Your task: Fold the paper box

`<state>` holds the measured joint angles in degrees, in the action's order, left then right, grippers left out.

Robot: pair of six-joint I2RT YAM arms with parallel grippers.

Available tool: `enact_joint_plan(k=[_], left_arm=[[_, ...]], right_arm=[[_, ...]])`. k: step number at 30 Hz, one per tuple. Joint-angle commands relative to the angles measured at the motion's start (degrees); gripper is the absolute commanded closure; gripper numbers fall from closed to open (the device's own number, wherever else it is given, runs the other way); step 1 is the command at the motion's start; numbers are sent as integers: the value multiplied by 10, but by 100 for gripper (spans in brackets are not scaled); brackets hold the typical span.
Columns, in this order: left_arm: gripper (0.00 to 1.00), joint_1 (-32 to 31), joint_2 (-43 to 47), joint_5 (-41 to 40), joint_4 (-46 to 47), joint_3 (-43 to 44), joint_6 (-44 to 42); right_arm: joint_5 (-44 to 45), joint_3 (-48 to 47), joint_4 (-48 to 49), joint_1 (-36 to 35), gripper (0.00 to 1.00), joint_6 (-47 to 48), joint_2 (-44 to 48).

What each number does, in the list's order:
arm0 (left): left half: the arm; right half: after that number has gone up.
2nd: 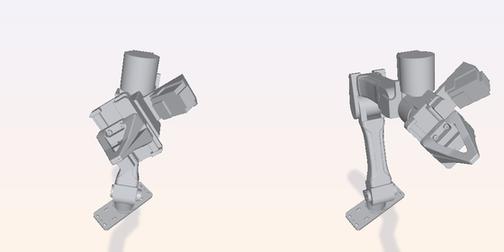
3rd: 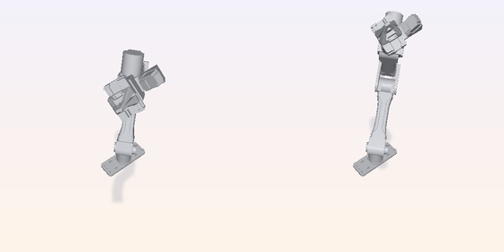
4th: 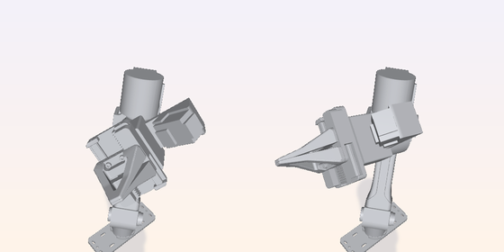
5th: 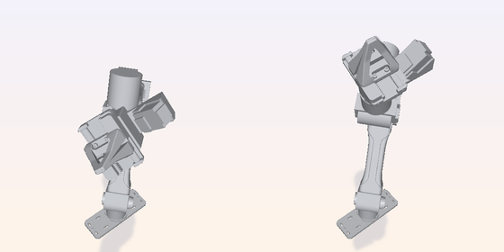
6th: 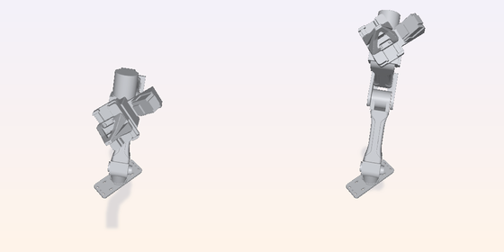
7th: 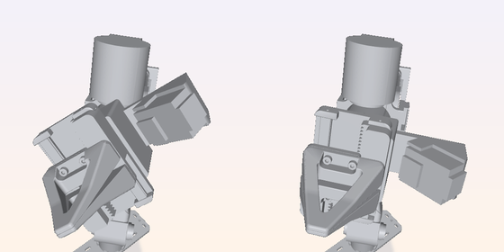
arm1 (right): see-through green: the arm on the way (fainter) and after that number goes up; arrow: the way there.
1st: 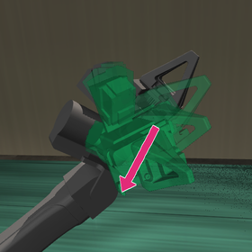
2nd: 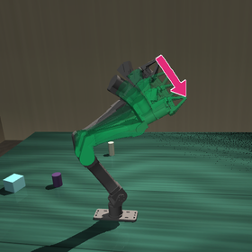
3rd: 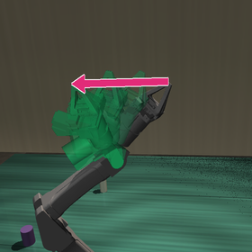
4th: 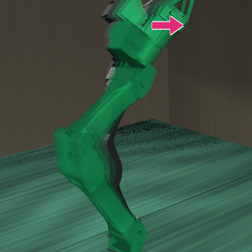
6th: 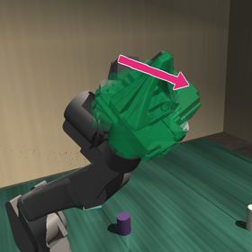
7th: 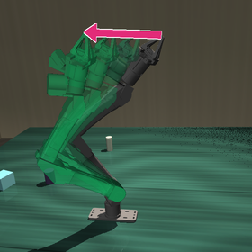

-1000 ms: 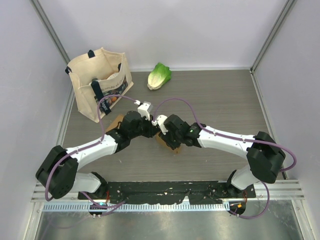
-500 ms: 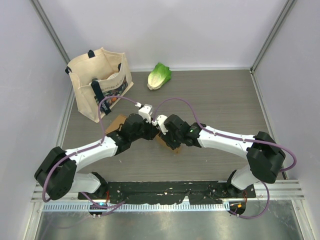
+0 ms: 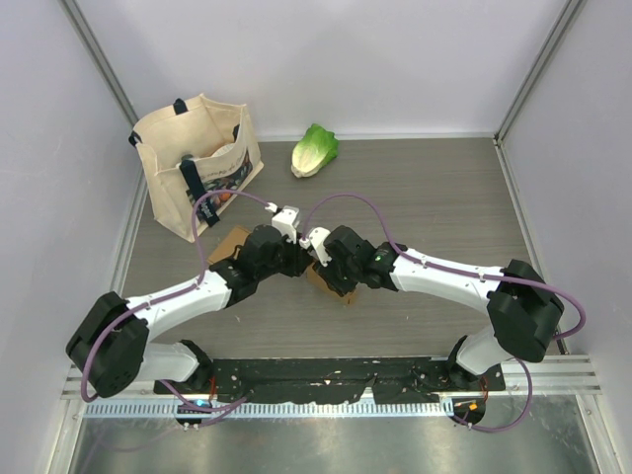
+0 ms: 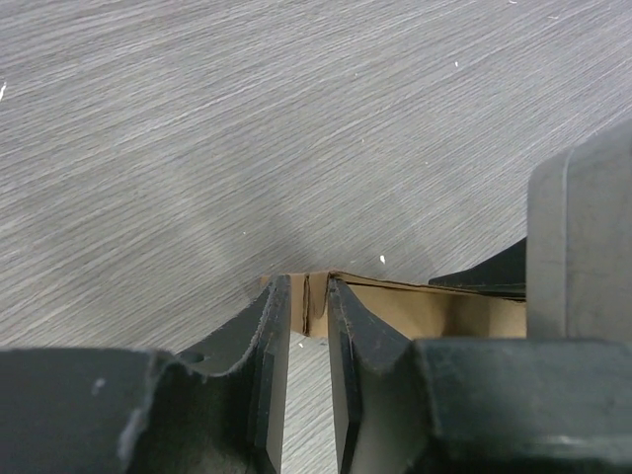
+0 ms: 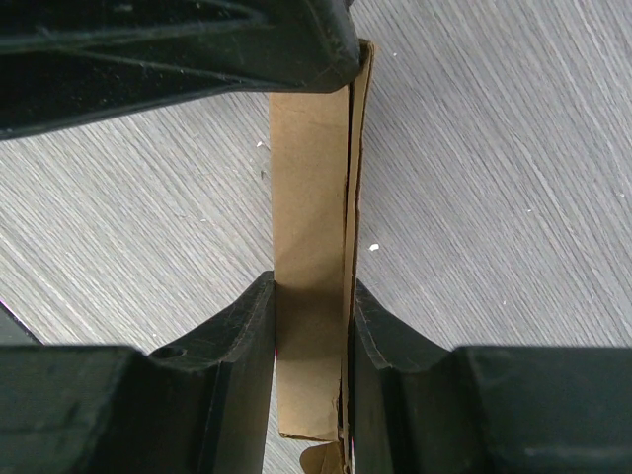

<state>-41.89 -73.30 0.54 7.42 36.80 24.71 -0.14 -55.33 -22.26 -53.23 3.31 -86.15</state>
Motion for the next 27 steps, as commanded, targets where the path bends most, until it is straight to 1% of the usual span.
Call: enact_joint_plan(k=[1,5,6,11,12,14,15,16,19,22,23,25,26,27], left_arm=[[78,-2,-8,8,14,14,-14],[83,-2,-14,10,15,14,-17],[86,-3,-16,10,15,15,-18],[96,-6,-13,1,9,11,-20],[100,-7,-6,-1,12,8,-20],[100,-7,2,-1,16,-1,-19],[100,-8,5,-15,15,-2,-19],[100,-11,10,-21,15,-4,-20],[100,-13,20,-38,15,-21,-18],[100,-20,29,-51,19,-41,-16],[100,-23,34,-58,22,-51,-15],[100,-28,38,-69,29,-59,-5],[100,-30,39,-70,31,-63,-4],[100,-32,39,-76,30,-63,-2]], right_arm=[[-14,-5,9,1,75,5,12],[-10,-6,9,1,75,6,10],[-7,-7,9,1,75,6,9],[-3,-9,11,1,75,7,5],[-1,-9,11,1,75,6,5],[-1,-10,11,1,75,4,3],[-1,-10,12,1,75,2,3],[20,-10,12,1,74,0,2],[28,-9,12,3,73,-5,1],[37,-6,13,6,67,-12,4],[44,-3,13,8,62,-15,6],[45,0,14,8,57,-21,12],[52,0,16,8,52,-32,18],[55,0,16,9,49,-45,22]])
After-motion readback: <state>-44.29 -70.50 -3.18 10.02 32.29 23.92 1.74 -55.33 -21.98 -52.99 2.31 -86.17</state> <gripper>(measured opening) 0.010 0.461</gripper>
